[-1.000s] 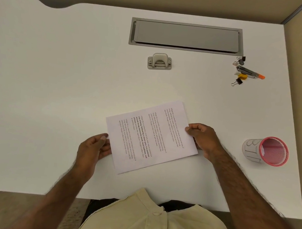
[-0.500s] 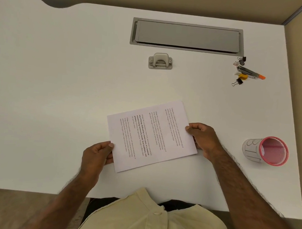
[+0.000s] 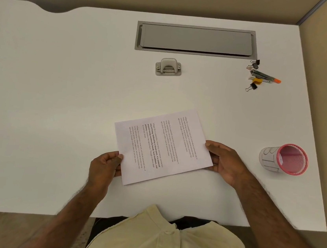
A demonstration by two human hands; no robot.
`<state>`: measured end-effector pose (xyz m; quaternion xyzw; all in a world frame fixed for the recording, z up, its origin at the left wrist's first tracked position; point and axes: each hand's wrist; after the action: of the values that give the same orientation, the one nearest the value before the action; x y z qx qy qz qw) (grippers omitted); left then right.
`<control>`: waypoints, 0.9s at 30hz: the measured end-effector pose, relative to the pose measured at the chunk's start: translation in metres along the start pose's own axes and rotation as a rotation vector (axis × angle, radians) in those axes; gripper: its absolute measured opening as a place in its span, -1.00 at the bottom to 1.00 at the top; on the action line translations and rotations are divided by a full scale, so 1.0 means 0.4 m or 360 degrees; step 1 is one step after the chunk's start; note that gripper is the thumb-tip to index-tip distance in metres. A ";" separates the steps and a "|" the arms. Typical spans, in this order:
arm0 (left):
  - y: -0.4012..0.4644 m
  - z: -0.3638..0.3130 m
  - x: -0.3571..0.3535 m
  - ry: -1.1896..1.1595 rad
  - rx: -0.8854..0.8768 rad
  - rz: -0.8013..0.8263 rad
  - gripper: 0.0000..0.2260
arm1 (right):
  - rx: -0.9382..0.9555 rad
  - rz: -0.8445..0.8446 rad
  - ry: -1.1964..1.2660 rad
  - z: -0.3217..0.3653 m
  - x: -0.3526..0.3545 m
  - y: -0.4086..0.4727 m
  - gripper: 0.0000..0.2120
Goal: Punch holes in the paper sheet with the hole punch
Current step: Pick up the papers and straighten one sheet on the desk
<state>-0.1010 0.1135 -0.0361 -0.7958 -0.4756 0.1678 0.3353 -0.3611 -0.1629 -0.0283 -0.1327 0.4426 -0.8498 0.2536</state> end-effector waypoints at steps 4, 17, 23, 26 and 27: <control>0.002 -0.002 -0.006 -0.0036 0.0035 -0.0012 -0.91 | -0.0035 -0.0003 0.0364 -0.053 -0.007 -0.032 -0.62; -0.030 0.003 -0.050 -0.0187 0.0238 -0.0068 -0.88 | -0.0057 0.0069 0.0567 -0.154 -0.199 -0.109 -0.68; -0.052 0.000 -0.073 -0.0251 0.0362 -0.0032 -0.86 | -0.0016 -0.0094 0.0543 -0.138 -0.270 -0.102 -0.77; -0.040 -0.011 -0.053 -0.0239 0.0362 0.0062 -0.84 | -0.0019 -0.0176 0.0531 -0.131 -0.282 -0.098 -0.78; -0.029 -0.017 -0.042 -0.0246 0.0339 0.0101 -0.83 | -0.0020 -0.0185 0.0526 -0.132 -0.282 -0.096 -0.78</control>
<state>-0.1127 0.0999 -0.0240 -0.7550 -0.4540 0.2888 0.3747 -0.3026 -0.0464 -0.0270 -0.0181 0.4752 -0.8705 0.1267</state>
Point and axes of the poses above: each hand's wrist, its own y-axis towards the middle knuckle, its own x-axis out of the back of the hand, z = x × y, and after that the axes turned 8 degrees about -y, right-handed
